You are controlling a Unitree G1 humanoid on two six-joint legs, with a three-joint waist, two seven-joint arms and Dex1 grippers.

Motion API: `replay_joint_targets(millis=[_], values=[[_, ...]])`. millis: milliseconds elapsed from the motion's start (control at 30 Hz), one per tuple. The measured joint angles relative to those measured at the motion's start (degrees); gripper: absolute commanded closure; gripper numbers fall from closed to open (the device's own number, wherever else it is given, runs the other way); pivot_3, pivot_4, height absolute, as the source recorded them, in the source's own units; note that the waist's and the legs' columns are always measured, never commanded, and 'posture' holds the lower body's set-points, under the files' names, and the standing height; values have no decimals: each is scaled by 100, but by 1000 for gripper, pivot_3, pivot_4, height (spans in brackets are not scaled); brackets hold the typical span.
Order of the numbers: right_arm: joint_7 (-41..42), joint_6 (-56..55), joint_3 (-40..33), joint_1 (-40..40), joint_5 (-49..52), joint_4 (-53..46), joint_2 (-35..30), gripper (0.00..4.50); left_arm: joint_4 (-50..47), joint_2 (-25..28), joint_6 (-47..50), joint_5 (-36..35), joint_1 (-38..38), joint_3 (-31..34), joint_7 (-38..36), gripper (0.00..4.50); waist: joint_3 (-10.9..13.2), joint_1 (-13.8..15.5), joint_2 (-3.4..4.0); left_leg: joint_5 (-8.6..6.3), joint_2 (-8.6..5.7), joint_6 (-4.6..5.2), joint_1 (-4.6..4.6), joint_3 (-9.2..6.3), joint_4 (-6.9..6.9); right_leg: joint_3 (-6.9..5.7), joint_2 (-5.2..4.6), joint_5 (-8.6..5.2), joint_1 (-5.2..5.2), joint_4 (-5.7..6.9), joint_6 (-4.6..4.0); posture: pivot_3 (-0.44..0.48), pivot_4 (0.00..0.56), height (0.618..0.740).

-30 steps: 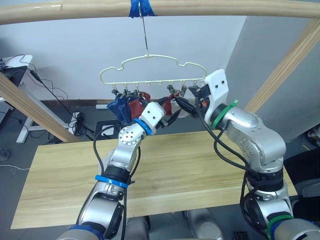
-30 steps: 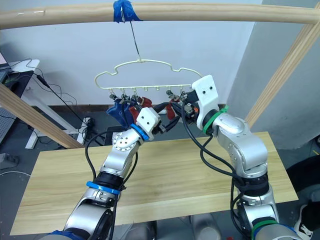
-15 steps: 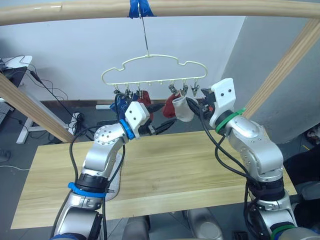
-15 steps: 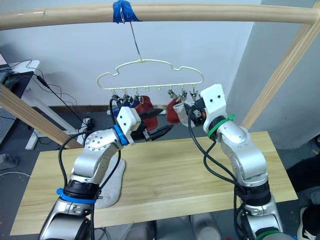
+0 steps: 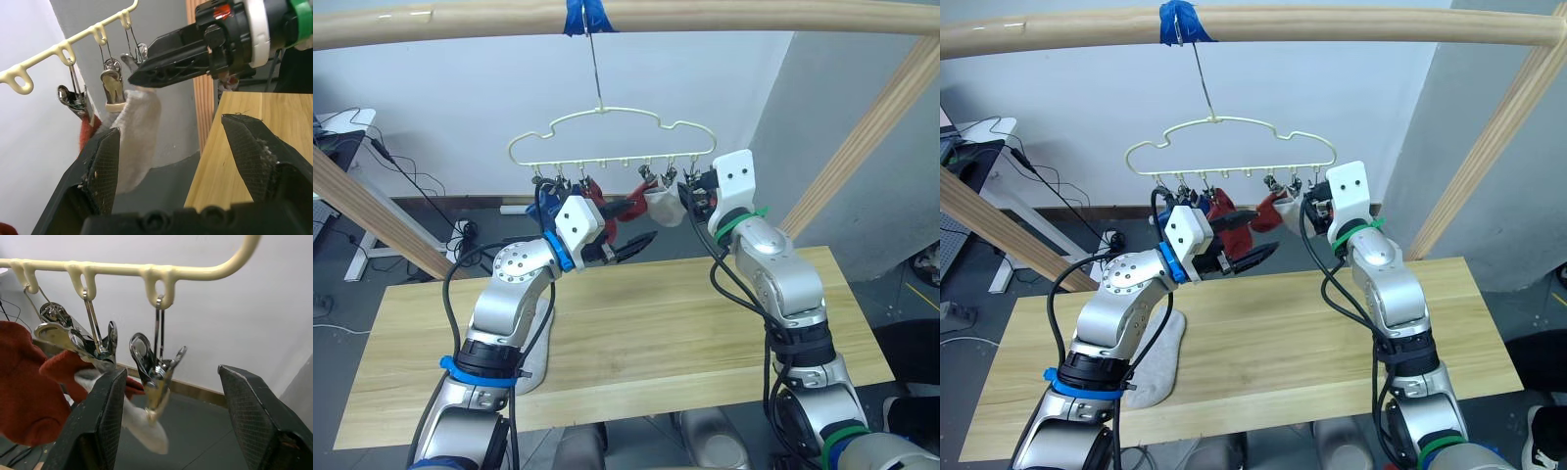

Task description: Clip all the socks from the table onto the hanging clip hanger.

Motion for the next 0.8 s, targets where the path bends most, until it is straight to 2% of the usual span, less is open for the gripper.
replay_joint_targets(millis=[267, 367, 433, 800], values=[[-422, -78, -221, -2, -6, 58, 367, 1390, 1, -22, -25, 49, 0, -1, 0, 826, 0, 0, 1, 0, 0, 0, 0, 0, 0, 0, -1, 0, 0, 2, 0, -209, 205, 730], [-465, -77, -269, -2, 0, 58, 407, 1965, 3, -47, -30, 83, 0, -5, -2, 808, 0, -1, 1, 0, 0, 0, 0, 1, 1, 0, -1, 0, 0, 2, 0, -209, 207, 730], [-454, -73, -285, -1, 11, 58, 427, 2651, 4, -52, -33, 100, -1, -6, -5, 808, 0, -2, 1, 0, 0, 0, 0, 0, 0, 0, -1, 0, 0, 2, 0, -208, 207, 730], [-405, -106, -247, -101, 44, 169, 525, 2651, 9, -57, -137, 217, 2, -16, -5, 808, 0, -2, 1, 0, 0, 0, 1, 0, 1, 0, -1, 0, 0, 2, 0, -201, 206, 730]])
